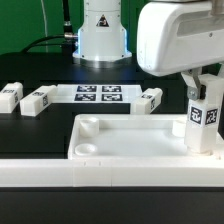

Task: Assemble desk

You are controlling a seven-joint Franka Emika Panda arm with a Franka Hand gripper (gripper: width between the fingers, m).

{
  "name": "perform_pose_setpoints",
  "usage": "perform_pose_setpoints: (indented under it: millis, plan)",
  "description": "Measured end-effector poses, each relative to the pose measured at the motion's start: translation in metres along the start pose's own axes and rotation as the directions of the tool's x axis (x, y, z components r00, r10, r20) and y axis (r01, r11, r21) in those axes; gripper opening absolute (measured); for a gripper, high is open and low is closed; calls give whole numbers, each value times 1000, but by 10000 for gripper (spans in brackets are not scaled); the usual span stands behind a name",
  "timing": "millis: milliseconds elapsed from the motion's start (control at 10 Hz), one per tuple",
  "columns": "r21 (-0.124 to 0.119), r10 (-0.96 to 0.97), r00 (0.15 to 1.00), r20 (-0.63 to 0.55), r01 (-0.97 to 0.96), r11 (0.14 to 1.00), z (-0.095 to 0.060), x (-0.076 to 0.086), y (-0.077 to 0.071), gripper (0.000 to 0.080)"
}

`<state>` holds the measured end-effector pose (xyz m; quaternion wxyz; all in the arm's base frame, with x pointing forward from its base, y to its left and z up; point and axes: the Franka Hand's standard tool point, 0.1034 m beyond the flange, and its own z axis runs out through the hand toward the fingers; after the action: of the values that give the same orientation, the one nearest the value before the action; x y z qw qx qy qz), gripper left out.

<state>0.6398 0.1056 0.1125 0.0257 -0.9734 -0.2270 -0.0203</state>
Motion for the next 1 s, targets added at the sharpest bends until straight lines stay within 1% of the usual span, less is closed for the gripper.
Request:
perform_pose_setpoints:
  millis: [100,200,300,400,500,600,700,900,1000]
  plan:
    - [1,32,999,0,-32,999,0,0,0,288]
    - [4,115,993,-1,-115,993,0,0,0,289]
    - [18,248,969,-2,-248,969,0,-1,2,289]
    - [17,356,934,1,-356,934,0,-1,3,289]
    - [24,434,901,3,-433,901,0,-1,4,289]
    - [33,559,829,8,-559,829,0,-2,6,289]
    - [34,658,753,13,-658,752,0,-2,7,291]
    - [33,760,649,18,-761,648,1,-2,7,291]
    - [30,824,565,22,-825,565,1,-3,8,291]
